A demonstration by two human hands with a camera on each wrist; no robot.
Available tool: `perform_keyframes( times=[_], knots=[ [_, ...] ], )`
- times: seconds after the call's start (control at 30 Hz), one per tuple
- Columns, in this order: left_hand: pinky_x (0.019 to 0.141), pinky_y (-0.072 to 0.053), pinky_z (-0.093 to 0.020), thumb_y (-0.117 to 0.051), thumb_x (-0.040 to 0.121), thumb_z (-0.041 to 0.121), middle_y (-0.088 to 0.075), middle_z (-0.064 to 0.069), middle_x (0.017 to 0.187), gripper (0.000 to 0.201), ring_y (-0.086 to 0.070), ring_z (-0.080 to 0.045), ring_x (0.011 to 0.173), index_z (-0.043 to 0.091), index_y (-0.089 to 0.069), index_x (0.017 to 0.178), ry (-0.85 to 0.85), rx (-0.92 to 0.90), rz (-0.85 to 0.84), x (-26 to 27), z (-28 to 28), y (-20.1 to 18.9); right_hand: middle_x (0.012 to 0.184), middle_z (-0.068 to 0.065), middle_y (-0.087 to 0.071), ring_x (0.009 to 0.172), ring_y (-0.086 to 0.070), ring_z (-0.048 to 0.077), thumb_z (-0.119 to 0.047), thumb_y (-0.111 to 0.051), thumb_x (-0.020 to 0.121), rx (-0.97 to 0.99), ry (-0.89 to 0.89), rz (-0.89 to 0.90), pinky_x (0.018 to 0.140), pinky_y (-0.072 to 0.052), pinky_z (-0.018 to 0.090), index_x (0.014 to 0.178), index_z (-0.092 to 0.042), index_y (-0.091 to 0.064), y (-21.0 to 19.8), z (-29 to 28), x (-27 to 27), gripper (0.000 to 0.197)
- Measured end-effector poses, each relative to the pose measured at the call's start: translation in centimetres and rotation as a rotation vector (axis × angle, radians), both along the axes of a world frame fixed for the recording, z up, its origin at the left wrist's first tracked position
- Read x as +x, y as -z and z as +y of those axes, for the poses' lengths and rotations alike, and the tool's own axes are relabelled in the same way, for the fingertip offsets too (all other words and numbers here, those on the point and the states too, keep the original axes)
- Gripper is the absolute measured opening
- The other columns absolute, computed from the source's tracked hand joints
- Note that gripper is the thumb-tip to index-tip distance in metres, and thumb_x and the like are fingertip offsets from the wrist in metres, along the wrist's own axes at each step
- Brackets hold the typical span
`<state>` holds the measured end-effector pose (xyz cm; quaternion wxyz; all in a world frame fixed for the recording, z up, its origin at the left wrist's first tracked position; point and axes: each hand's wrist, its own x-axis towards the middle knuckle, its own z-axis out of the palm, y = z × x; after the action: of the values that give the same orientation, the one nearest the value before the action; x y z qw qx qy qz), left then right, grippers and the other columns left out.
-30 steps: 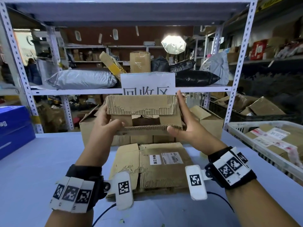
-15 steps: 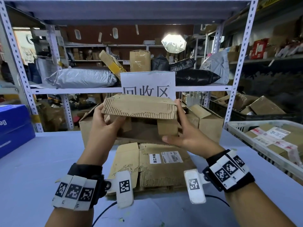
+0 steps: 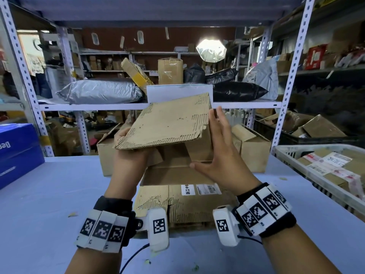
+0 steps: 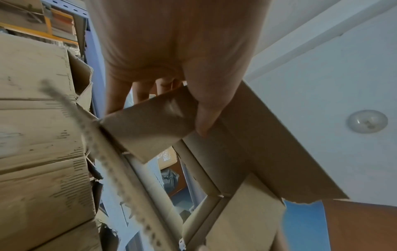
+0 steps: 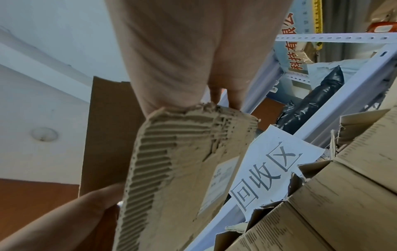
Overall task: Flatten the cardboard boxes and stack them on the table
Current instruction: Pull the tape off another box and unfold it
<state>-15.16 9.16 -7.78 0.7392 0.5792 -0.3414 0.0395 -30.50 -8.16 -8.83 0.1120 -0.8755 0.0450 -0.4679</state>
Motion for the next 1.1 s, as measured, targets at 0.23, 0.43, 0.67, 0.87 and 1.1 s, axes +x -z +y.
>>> perform_keyframes(
  times=[0.23,0.43,0.67,0.87,1.1],
  knots=[
    [0.089,-0.052,-0.049,-0.084,0.063,0.005,-0.069,-0.002,0.102,0.061,-0.063,-0.014,0.089,0.015,-0.058,0.117,-0.121,0.025,0.018,0.5,0.2,-0.5,0.156,-0.004,-0.019,0.139,-0.031,0.011,-0.043,-0.087,0.071,-0.016,0.077,0.001,0.097,-0.04,0.028,0.156,-0.046,0.009,0.1,0.9,-0.2,0.128],
    [0.097,-0.053,-0.048,-0.077,0.066,0.028,-0.07,0.001,0.112,0.053,-0.066,-0.02,0.108,0.042,-0.061,0.114,-0.217,0.047,0.009,0.3,0.2,-0.2,0.156,-0.009,-0.023,0.14,-0.035,0.011,-0.043,-0.086,0.071,-0.007,0.079,-0.014,0.096,-0.049,0.033,0.157,-0.045,0.003,0.4,1.3,0.0,0.124],
    [0.079,-0.059,-0.027,-0.06,0.068,0.007,-0.066,0.007,0.127,0.087,-0.067,0.001,0.102,0.027,-0.038,0.15,0.138,0.052,-0.012,-0.3,0.6,1.0,0.15,-0.031,-0.036,0.137,-0.033,-0.011,-0.057,-0.083,0.061,0.481,-0.183,-0.106,0.107,-0.035,0.019,0.148,-0.061,-0.006,0.8,-0.3,0.7,0.116],
    [0.11,-0.046,-0.05,-0.055,0.075,0.012,-0.046,0.016,0.154,0.085,-0.044,-0.008,0.141,0.047,-0.038,0.15,0.261,0.204,-0.146,-1.0,1.0,1.0,0.131,-0.044,-0.045,0.127,-0.047,-0.011,-0.039,-0.079,0.069,0.522,-0.232,-0.403,0.103,-0.039,0.011,0.151,-0.02,-0.027,1.0,-1.7,1.4,0.098],
    [0.119,-0.035,-0.045,-0.056,0.081,0.022,-0.045,0.029,0.151,0.073,-0.04,0.001,0.142,0.051,-0.042,0.147,0.214,0.127,-0.215,-1.0,1.0,0.8,0.09,-0.006,-0.066,0.082,-0.057,0.022,-0.013,-0.052,0.08,1.148,-0.629,-0.332,0.068,-0.049,0.029,0.118,-0.032,-0.055,2.1,-1.7,0.9,0.043]
  ],
)
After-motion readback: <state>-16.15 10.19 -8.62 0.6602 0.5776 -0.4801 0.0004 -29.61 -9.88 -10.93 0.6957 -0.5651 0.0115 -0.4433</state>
